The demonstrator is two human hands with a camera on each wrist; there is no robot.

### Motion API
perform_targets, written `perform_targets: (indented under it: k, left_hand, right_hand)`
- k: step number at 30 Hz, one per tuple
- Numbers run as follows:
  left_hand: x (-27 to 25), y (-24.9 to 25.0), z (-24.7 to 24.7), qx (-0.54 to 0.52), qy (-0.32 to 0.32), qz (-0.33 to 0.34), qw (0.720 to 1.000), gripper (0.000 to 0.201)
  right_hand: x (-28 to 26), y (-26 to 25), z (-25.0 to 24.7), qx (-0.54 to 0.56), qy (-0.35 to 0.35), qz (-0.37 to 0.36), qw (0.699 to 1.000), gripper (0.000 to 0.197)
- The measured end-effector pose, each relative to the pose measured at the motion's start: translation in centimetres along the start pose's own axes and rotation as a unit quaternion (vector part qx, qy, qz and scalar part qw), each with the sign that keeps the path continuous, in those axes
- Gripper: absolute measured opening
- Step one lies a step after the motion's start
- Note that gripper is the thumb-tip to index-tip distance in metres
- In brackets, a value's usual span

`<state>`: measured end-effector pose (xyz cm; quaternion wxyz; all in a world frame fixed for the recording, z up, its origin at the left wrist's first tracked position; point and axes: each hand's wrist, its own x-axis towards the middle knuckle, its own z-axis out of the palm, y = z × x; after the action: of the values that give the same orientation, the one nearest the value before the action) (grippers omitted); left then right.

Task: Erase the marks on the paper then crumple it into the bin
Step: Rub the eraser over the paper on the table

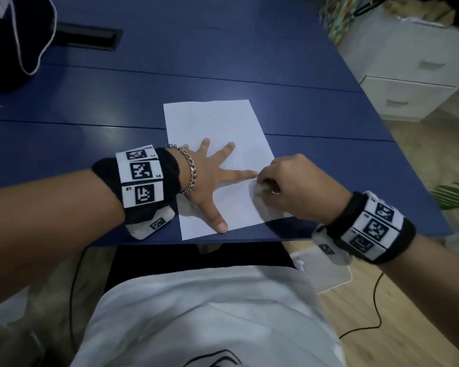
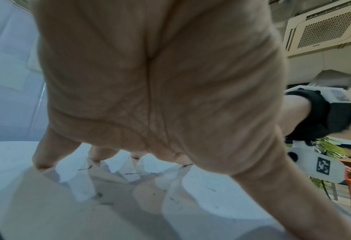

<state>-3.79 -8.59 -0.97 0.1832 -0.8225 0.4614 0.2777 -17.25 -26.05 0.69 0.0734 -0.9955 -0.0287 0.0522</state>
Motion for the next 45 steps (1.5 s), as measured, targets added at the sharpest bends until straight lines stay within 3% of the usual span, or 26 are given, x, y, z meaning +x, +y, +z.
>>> perform_targets:
  k: [5,10,15,17,20,23,26,32,37,42,45]
  left_hand:
    - [0.6,0.0,0.1,-0.006,-0.004,-0.013,1.0,0.14]
    - [0.8,-0.2,0.2,-0.003,-0.005,-0.009,1.0,0.147]
    - [0.9,-0.3,0.4,-0.013,0.008,-0.008,1.0,0.15]
    - [0.9,-0.4,0.3,-0.016,-0.001,-0.009,1.0,0.151]
    - [1.0,-0.3,0.0,-0.006,-0.018,-0.014,1.0,0.152]
    - [0.9,-0.2,0.0,-0.004,-0.019,-0.015,1.0,0.154]
    - [0.9,-0.1,0.1,-0.006,-0.015,-0.014,1.0,0.154]
    - [0.8,0.1,-0.3,0.009,-0.032,-0.019,0.999,0.156]
    - [0.9,-0.2,0.0,-0.001,-0.021,-0.017,1.0,0.158]
    - [1.0,-0.1,-0.1,-0.005,-0.021,-0.017,1.0,0.16]
    - [0.9,-0.2,0.0,-0.003,-0.022,-0.019,1.0,0.159]
  right_hand:
    - [-1.8,-3.3,0.6,0.026,-0.078,-0.097,0.992,0.015]
    - [1.4,-0.2,-0.2,-0.007,-0.003,0.0,1.0,0.016]
    - [-0.4,-4.0,0.4,0.023,-0.061,-0.076,0.995,0.02]
    - [0.4,-3.2,0.2,0.018,-0.06,-0.065,0.996,0.018]
    - [1.9,-1.3,-0.3,0.013,-0.01,0.006,1.0,0.015]
    - [1.2,-2.8,0.2,0.037,-0.014,-0.017,0.999,0.012]
    - [-0.4,-4.9,0.4,0.088,-0.068,-0.067,0.992,0.032]
    - [1.7,-2.0,0.1,0.043,0.0,0.025,0.999,0.017]
    - [-0.3,-4.9,0.5,0.062,-0.076,-0.054,0.994,0.02]
    - [0.8,0.0,0.5,0.049,0.016,0.053,0.997,0.018]
    - [-1.3,-1.5,1.1,0.045,0.012,0.037,0.998,0.023]
